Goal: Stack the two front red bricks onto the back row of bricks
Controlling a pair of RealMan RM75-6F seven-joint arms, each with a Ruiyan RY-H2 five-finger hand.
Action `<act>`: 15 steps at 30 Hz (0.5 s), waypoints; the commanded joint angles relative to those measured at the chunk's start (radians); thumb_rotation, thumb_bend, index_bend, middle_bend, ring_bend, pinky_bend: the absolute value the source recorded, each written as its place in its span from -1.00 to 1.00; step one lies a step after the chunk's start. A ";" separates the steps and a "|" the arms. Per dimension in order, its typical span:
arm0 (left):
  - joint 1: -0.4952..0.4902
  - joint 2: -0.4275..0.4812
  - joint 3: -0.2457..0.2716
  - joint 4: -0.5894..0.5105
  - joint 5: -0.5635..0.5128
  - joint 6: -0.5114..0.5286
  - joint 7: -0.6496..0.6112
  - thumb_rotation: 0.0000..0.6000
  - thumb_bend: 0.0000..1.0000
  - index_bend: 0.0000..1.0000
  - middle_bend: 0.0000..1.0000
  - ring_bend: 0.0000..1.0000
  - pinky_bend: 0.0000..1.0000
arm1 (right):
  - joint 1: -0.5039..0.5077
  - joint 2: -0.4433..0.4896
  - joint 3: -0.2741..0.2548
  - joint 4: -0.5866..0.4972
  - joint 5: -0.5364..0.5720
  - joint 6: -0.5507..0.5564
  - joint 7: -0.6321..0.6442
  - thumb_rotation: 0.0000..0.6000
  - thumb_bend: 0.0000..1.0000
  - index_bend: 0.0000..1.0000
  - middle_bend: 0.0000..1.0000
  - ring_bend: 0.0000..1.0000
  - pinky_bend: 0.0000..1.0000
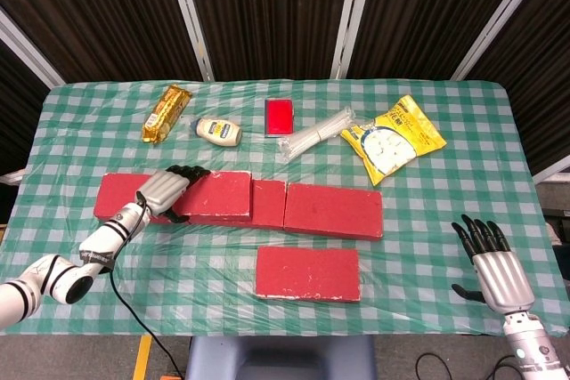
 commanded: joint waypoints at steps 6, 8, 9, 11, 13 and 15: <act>-0.007 0.015 0.007 -0.017 -0.008 -0.014 -0.003 1.00 -0.33 -0.63 0.22 -0.07 -0.15 | 0.000 0.000 0.000 -0.002 0.003 0.000 -0.005 1.00 -0.74 -1.00 -1.00 -1.00 -1.00; -0.008 0.019 0.011 -0.019 -0.006 -0.018 -0.008 1.00 -0.32 -0.63 0.19 -0.12 -0.21 | -0.001 0.000 0.000 -0.003 0.003 0.002 -0.005 1.00 -0.74 -1.00 -1.00 -1.00 -1.00; -0.008 0.020 0.012 -0.020 -0.005 -0.020 -0.012 1.00 -0.33 -0.63 0.15 -0.18 -0.26 | -0.001 0.000 0.000 -0.003 0.003 0.002 -0.005 1.00 -0.74 -1.00 -1.00 -1.00 -1.00; -0.009 0.022 0.014 -0.021 -0.002 -0.022 -0.017 1.00 -0.33 -0.64 0.06 -0.31 -0.39 | -0.001 0.000 -0.001 -0.004 0.003 0.001 -0.007 1.00 -0.74 -1.00 -1.00 -1.00 -1.00; -0.008 0.023 0.015 -0.020 0.001 -0.018 -0.020 1.00 -0.33 -0.64 0.00 -0.40 -0.47 | -0.001 -0.001 -0.002 -0.005 0.003 -0.001 -0.011 1.00 -0.74 -1.00 -1.00 -1.00 -1.00; -0.008 0.025 0.017 -0.022 0.003 -0.016 -0.022 1.00 -0.33 -0.64 -0.05 -0.46 -0.52 | -0.001 -0.001 -0.003 -0.006 0.004 -0.002 -0.013 1.00 -0.74 -1.00 -1.00 -1.00 -1.00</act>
